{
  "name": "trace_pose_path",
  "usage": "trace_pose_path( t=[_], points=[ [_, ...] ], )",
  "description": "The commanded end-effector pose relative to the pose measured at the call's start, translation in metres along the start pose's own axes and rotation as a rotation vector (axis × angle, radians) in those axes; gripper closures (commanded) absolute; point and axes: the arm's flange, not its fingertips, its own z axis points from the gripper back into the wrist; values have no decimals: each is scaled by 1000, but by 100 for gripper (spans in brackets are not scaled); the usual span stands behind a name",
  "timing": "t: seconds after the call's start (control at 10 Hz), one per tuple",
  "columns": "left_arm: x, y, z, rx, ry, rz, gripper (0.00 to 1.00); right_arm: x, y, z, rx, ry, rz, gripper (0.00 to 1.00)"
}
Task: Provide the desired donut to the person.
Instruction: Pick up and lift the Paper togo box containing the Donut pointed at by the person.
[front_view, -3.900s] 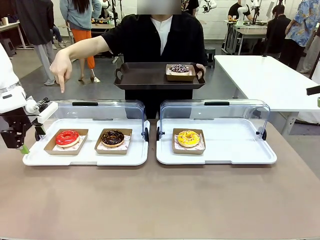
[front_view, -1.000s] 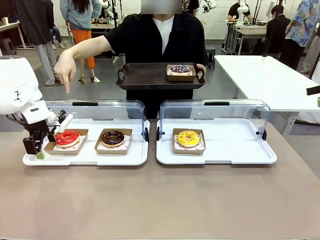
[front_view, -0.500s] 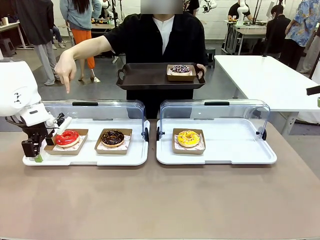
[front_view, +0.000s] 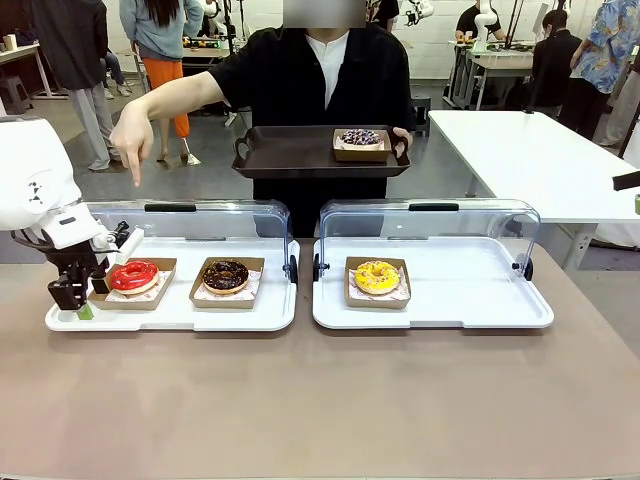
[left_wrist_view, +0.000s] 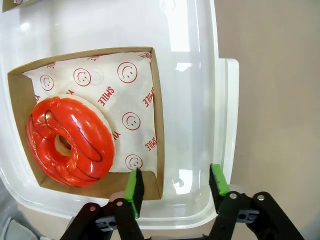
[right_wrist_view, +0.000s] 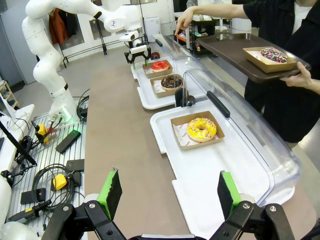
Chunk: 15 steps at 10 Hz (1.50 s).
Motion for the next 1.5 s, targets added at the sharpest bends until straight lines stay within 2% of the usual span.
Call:
trace_pose_path(
  t=[0.0, 0.1, 0.2, 0.3, 0.4, 0.5, 1.1, 1.4],
  points=[
    [-5, 6, -4, -3, -24, -21, 49, -1, 0, 0, 0, -2, -2, 0],
    [-6, 6, -6, -7, -25, -24, 62, -1, 0, 0, 0, -2, -2, 0],
    [-6, 6, -7, -11, -27, -29, 69, -1, 0, 0, 0, -2, -2, 0],
    [-7, 6, -8, -15, -31, -35, 81, -1, 0, 0, 0, -2, -2, 0],
    [-7, 6, -9, -18, -31, -37, 88, -1, 0, 0, 0, -2, -2, 0],
    [-8, 6, -10, -20, -33, -38, 100, -1, 0, 0, 0, -2, -2, 0],
    [-9, 4, -6, -7, -20, -54, 100, -1, 0, 0, 0, -2, -2, 0],
    [-7, -23, 42, -5, 22, -89, 100, -1, 0, 0, 0, -2, -2, 0]
  ],
)
